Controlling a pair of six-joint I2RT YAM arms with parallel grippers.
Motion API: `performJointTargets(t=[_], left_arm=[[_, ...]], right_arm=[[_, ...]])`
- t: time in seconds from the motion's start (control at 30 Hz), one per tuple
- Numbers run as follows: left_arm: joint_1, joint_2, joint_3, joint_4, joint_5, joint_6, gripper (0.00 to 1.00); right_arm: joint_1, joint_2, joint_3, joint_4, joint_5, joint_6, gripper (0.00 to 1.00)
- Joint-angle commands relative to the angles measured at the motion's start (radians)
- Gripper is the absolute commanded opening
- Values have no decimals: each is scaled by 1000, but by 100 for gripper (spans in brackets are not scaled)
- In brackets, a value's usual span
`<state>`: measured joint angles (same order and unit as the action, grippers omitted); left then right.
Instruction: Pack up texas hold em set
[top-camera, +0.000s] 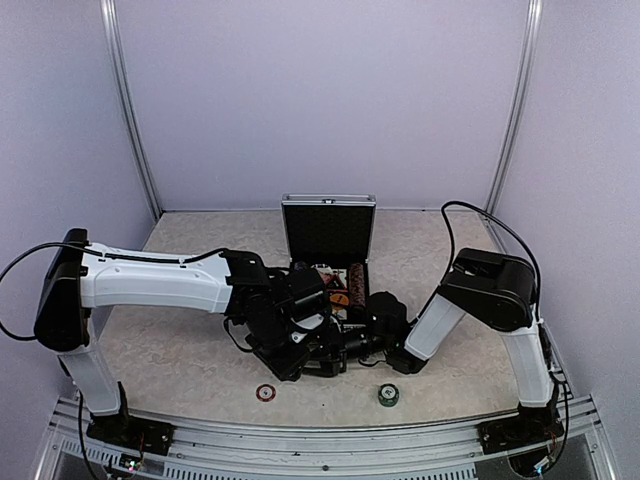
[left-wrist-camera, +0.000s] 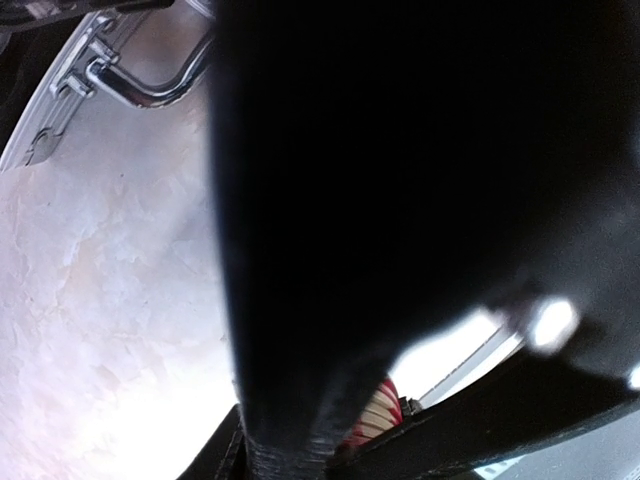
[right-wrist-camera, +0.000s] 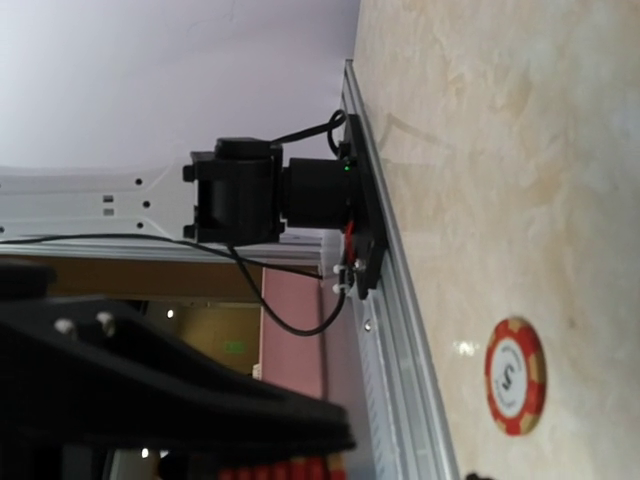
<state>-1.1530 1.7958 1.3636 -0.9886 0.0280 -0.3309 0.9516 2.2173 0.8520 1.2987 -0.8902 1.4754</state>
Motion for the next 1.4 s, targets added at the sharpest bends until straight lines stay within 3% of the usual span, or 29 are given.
performJointTargets(t=[0.0, 0.27, 0.63, 0.97, 1.37], left_arm=[[-13, -14, -24, -27, 35, 19, 0], [-19, 3, -36, -32, 47, 24, 0], [-22, 21, -25, -38, 59, 32, 0], [-24, 30, -18, -39, 67, 35, 0], [-24, 30, -16, -37, 59, 35, 0]], right_arm=[[-19, 28, -16, 176, 6, 68, 60], [-26, 77, 0, 287, 6, 134, 65], [-3, 115, 82, 250, -59, 117, 66], [25, 180, 167, 346, -106, 181, 68], [34, 189, 170, 319, -132, 167, 54]])
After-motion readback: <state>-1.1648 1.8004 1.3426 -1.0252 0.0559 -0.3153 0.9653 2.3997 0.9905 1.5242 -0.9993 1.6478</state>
